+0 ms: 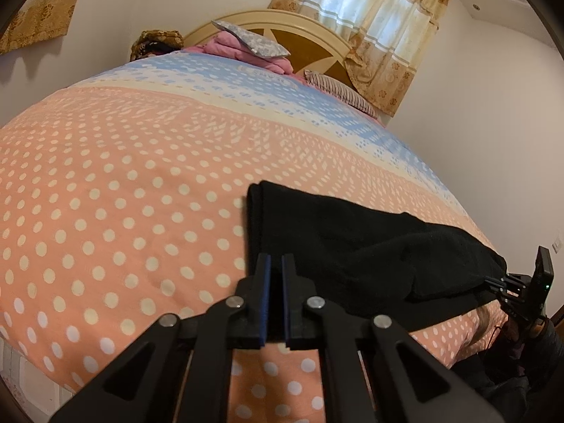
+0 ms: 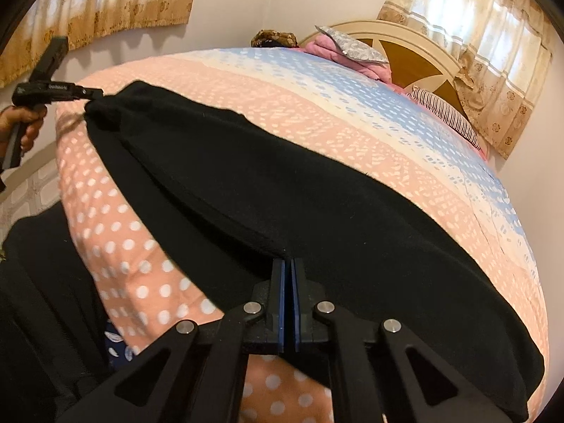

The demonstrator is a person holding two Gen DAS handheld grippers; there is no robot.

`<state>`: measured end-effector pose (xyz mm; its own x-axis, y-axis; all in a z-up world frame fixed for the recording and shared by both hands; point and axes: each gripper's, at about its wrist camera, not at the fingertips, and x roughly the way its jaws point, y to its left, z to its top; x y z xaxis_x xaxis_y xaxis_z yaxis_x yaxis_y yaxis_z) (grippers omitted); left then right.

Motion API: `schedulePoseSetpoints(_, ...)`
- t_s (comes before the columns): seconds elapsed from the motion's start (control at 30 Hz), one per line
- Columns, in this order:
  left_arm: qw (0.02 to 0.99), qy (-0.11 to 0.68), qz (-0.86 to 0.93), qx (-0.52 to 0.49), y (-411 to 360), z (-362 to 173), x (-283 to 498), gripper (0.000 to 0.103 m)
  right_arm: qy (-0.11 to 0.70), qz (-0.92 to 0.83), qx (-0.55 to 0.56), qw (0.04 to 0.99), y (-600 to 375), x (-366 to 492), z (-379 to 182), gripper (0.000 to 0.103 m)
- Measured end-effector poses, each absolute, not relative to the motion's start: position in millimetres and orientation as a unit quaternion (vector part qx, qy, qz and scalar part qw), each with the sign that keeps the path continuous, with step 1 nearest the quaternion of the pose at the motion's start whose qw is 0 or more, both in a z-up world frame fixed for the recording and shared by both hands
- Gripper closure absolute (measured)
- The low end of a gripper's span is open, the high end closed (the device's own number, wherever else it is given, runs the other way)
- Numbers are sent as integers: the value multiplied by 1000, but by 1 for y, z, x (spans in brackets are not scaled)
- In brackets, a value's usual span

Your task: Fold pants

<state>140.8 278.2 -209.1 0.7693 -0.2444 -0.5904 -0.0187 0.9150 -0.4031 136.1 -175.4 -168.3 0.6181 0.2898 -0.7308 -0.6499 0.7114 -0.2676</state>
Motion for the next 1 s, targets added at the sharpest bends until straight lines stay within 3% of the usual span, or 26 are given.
schedulePoseSetpoints(0.27,918,330,-76,-208,280,-204,131,94,344,272,-258,860,-181,125,-165,101)
schedulePoseSetpoints(0.37,914,338,-89,-207,274,-207,130,77,346,264,-264,861,-179,129,-174,101)
schedulePoseSetpoints(0.43,913,344,-85,-204,271,-209,131,50,347,262,-262,861,-177,131,-178,101)
schedulePoseSetpoints(0.5,911,345,-86,-210,270,-212,133,47,348,263,-262,861,-175,132,-181,100)
schedulePoseSetpoints(0.57,910,350,-87,-207,267,-215,137,49,348,263,-265,860,-176,132,-183,100)
schedulePoseSetpoints(0.63,911,358,-78,-189,263,-218,140,76,350,263,-264,859,-177,132,-184,100)
schedulePoseSetpoints(0.73,912,359,-73,-185,268,-218,140,93,349,264,-260,861,-181,132,-182,100)
schedulePoseSetpoints(1.0,915,349,-74,-190,276,-207,130,95,331,272,-236,872,-186,122,-161,101)
